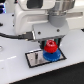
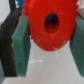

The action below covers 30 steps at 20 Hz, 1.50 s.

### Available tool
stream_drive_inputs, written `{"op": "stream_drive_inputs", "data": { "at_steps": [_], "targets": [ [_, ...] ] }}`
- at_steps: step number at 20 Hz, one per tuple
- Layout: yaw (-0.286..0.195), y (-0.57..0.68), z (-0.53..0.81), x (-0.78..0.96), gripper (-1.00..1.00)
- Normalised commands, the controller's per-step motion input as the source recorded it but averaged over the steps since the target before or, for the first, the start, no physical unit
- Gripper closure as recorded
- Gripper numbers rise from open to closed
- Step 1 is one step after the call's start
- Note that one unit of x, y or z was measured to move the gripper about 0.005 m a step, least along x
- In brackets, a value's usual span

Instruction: Insert the blue gear onto the right peg, followed by the red gear

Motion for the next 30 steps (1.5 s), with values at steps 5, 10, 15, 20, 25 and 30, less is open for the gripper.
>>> {"op": "stream_drive_inputs", "data": {
  "at_steps": [5, 10, 15, 20, 25, 30],
  "targets": [
    [0.000, 0.25, 0.43, 0.23, 1.00],
    [0.000, -0.04, 0.03, 0.11, 1.00],
    [0.000, -0.02, -0.17, 0.19, 1.00],
    [0.000, -0.04, -0.25, 0.22, 1.00],
    [0.000, -0.15, -0.35, 0.09, 1.00],
    [0.000, -0.04, -0.12, 0.02, -1.00]
  ]
}}
